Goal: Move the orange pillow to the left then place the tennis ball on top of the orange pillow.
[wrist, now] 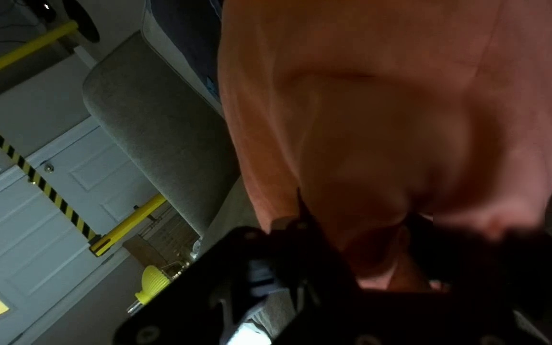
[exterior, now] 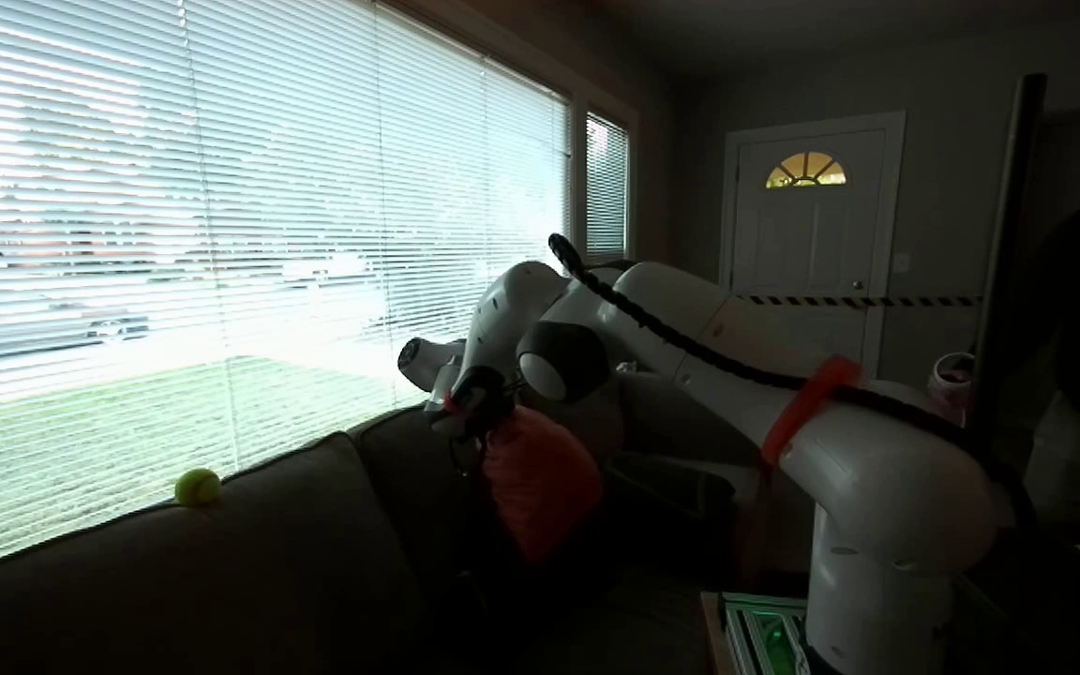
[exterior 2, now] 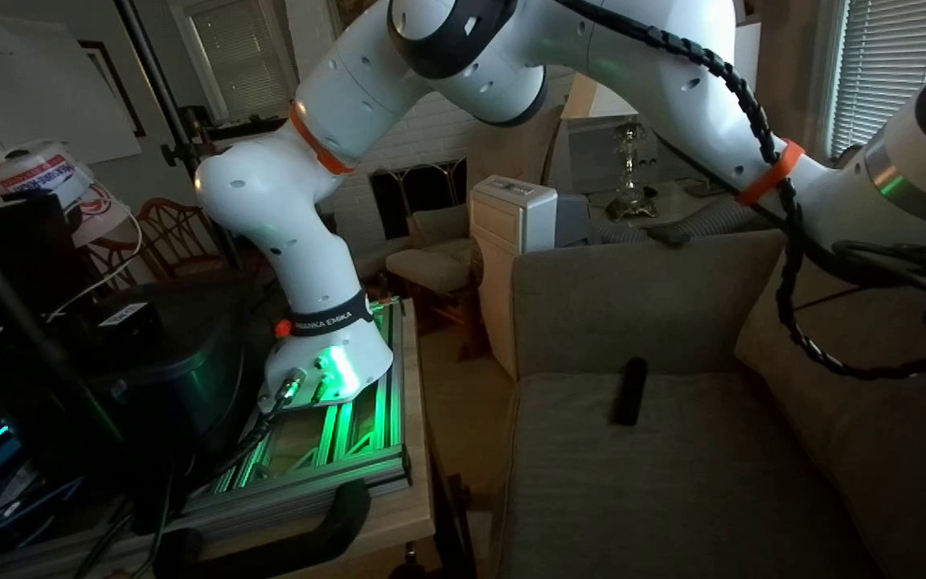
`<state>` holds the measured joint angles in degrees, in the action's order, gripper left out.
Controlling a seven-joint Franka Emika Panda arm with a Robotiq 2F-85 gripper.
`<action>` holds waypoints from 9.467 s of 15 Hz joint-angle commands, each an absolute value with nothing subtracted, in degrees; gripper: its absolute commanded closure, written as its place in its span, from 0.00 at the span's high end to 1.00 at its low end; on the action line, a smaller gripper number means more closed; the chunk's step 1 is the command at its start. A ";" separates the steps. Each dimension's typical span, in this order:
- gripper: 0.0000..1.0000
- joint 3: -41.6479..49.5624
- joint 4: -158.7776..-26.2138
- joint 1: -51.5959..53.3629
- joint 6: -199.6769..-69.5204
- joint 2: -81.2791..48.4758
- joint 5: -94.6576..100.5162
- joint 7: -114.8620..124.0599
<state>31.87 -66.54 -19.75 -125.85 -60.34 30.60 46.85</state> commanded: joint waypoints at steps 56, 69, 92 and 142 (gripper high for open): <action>0.12 7.17 -110.27 -6.24 -89.82 -21.14 26.99 7.91; 0.03 9.44 -101.92 -2.59 -101.72 -35.51 27.88 30.06; 0.40 7.76 -68.29 13.98 -117.64 -66.28 20.81 37.97; 1.00 18.68 -31.31 -2.97 -141.57 -74.13 14.50 50.01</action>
